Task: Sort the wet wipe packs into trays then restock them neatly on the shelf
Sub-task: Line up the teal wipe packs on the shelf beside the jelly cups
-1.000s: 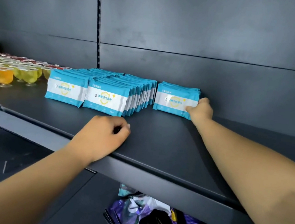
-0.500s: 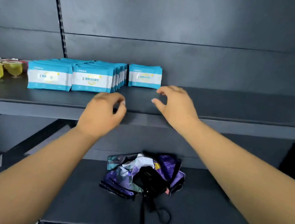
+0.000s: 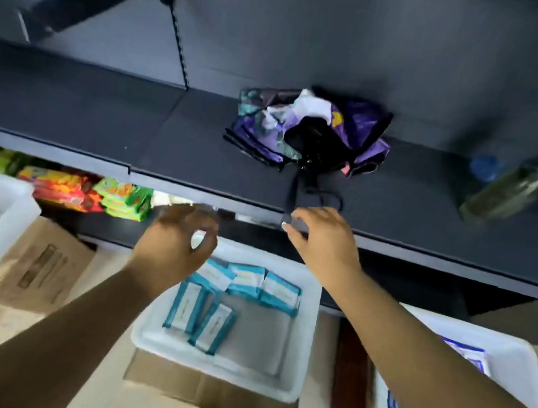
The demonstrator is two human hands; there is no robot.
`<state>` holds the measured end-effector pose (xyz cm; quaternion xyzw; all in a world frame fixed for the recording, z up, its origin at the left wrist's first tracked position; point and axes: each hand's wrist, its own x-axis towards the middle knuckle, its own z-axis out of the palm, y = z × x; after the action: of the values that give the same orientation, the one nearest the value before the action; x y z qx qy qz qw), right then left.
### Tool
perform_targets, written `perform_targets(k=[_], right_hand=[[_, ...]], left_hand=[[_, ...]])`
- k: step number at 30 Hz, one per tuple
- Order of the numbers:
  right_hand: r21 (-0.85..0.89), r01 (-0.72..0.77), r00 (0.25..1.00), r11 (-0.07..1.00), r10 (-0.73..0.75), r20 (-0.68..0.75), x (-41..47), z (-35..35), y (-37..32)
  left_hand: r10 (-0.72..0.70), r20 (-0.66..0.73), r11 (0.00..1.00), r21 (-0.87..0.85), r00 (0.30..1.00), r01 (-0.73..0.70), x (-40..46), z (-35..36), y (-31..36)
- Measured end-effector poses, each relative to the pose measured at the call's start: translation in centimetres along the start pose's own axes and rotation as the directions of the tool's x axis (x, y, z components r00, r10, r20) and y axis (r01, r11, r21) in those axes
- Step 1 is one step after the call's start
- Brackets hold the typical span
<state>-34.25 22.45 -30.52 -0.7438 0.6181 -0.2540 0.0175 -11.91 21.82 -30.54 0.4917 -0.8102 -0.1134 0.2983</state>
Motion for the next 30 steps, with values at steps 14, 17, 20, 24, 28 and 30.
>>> perform_targets(k=[14, 17, 20, 24, 28, 30], right_hand=[[-0.066, -0.258, 0.666, 0.964, 0.227, 0.711, -16.5, 25.7, 5.9], [-0.086, -0.301, 0.583, 0.95, 0.255, 0.771, -17.5, 31.2, 6.2], [-0.122, -0.389, 0.501, 0.913, 0.321, 0.804, -17.6, 35.4, 6.0], [-0.135, -0.884, 0.146, 0.447, 0.54, 0.829, -17.7, 40.9, 5.0], [-0.073, -0.986, 0.035, 0.15, 0.615, 0.788, -18.2, 43.5, 2.2], [-0.024, -0.995, 0.044, 0.097, 0.638, 0.769, -17.9, 44.1, 1.3]], left_hand=[[-0.59, 0.384, 0.807, 0.255, 0.71, 0.533, -21.6, 21.0, -11.4], [-0.499, 0.467, 0.864, 0.327, 0.73, 0.382, -23.2, 24.7, -14.5], [-0.395, 0.506, 0.899, 0.384, 0.767, 0.21, -24.7, 26.7, -16.0], [-0.285, 0.419, 0.933, 0.329, 0.862, 0.148, -25.6, 27.1, -16.5], [-0.272, 0.368, 0.938, 0.308, 0.889, 0.159, -25.7, 27.3, -16.7], [-0.253, 0.351, 0.945, 0.288, 0.901, 0.154, -25.9, 27.5, -16.9]])
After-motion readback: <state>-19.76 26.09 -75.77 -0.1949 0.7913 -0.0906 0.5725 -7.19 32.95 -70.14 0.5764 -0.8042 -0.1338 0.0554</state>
